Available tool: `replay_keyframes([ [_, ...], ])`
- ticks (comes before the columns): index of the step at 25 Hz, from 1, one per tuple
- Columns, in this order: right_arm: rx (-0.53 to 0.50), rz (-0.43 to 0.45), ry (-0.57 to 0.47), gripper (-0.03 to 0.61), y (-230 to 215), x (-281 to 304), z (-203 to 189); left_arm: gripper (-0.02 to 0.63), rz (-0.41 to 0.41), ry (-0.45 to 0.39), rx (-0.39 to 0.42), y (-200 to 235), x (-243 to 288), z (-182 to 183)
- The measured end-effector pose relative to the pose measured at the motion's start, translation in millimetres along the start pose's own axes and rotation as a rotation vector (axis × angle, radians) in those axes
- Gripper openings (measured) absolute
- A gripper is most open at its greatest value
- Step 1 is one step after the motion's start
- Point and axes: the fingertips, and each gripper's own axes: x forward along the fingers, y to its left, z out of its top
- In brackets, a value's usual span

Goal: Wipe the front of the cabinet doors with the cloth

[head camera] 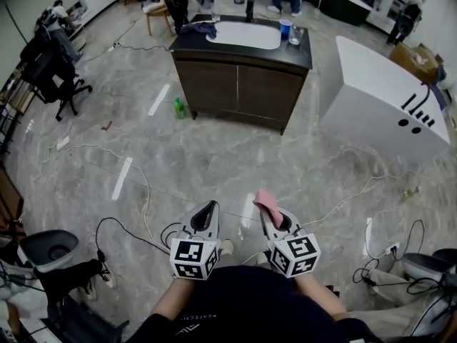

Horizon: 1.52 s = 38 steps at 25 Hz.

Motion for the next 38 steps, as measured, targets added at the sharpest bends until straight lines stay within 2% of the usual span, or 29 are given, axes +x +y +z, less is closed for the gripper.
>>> replay_keyframes([
  [12, -0.004, 0.02, 0.015, 0.041, 48.4, 72.3, 5.0, 0.012, 0.032, 0.035, 0.028, 89.2, -9.9, -3.3],
  [16, -0.023, 0.01, 0.014, 0.041, 56.8, 85.5, 10.1, 0.012, 0.044, 0.043, -0.004, 115.2, -10.5, -7.6],
  [20, -0.018, -0.001, 0.017, 0.041, 52.6, 93.3, 14.9, 0.012, 0.039, 0.038, -0.026, 119.6, -3.7, -6.7],
  [24, -0.029, 0.024, 0.029, 0.041, 52.7, 111.0, 19.4, 0.012, 0.036, 0.03, -0.022, 121.3, 6.8, -0.6],
  [29, -0.042, 0.068, 0.031, 0.041, 43.2, 143.2, 34.8, 0.012, 0.08, 0.029, -0.018, 141.7, 26.2, 11.5],
  [38, -0.042, 0.129, 0.031, 0.041, -4.7, 202.9, 83.3, 0.012, 0.094, 0.022, -0.022, 153.8, 100.4, 54.5],
])
